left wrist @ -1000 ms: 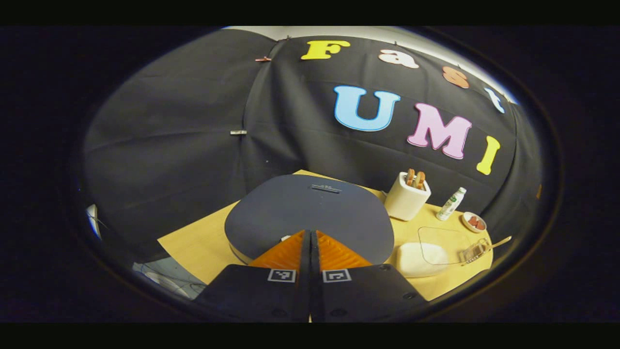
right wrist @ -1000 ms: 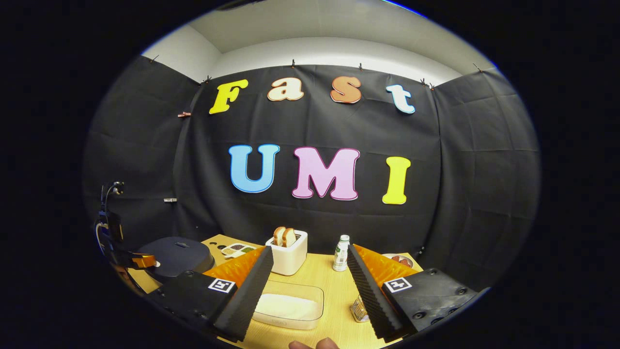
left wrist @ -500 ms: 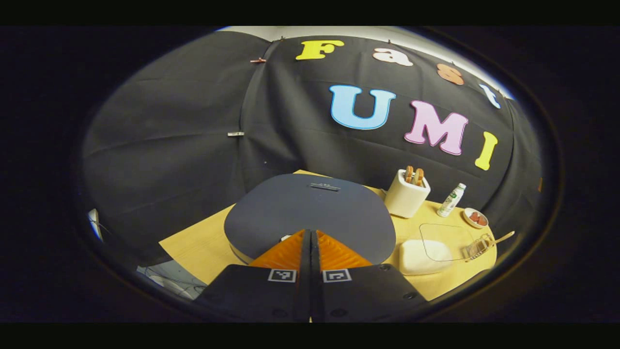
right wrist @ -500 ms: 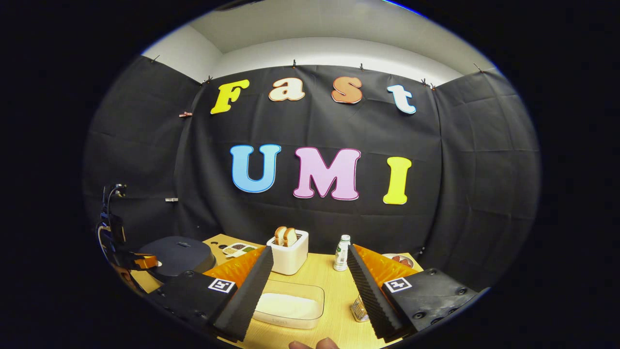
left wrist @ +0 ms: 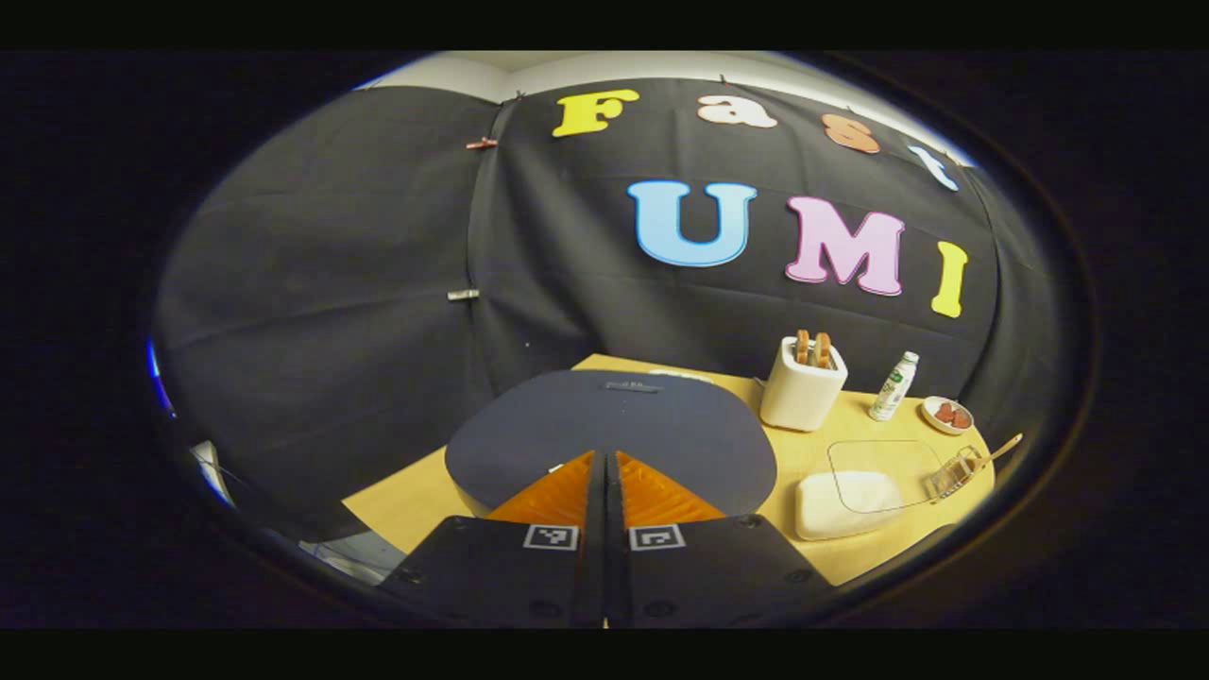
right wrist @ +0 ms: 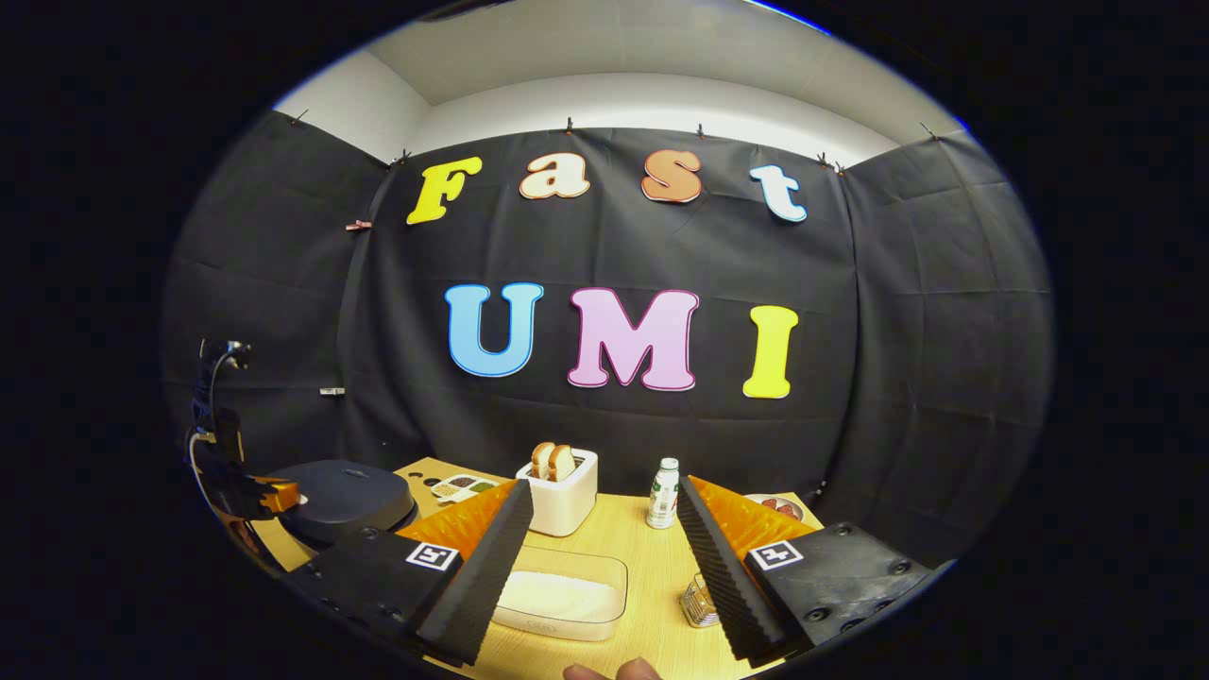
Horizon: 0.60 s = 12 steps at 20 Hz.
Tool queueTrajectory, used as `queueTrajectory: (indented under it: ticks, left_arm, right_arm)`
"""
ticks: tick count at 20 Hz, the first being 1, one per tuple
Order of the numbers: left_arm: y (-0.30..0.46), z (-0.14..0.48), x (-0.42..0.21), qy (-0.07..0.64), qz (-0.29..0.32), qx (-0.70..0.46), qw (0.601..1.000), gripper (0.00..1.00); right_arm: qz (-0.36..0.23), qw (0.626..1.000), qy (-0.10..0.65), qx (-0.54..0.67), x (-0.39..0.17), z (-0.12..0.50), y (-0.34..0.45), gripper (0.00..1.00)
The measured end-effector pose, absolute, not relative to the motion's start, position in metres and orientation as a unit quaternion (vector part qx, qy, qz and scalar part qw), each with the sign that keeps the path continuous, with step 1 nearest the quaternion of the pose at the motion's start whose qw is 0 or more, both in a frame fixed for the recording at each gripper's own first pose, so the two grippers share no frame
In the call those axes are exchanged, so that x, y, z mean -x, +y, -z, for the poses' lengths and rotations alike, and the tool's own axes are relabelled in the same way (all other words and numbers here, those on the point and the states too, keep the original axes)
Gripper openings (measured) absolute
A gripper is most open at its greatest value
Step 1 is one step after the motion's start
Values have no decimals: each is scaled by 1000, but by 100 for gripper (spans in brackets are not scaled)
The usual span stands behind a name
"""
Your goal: Close the left gripper, press the button to open the rice cooker; take a wooden spoon from the chopstick holder with the right hand, scoop a spoonful of rice and pour it into the rice cooker, then put the wooden spoon back into the chopstick holder.
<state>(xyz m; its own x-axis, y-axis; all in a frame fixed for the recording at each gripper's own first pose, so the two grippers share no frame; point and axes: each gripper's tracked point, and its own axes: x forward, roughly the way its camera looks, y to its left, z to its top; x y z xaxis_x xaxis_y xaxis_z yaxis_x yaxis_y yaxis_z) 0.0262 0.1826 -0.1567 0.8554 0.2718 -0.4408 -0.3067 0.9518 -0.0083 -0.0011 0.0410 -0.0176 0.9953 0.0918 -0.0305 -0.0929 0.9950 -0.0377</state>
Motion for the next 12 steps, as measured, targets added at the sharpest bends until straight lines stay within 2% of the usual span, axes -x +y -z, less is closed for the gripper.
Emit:
queueTrajectory:
  ticks: [12]
  left_arm:
    - [171, 83, -31, 159, -149, 12, 976, 6]
  right_arm:
    - [-27, 999, 18, 21, -5, 20, 17, 96]
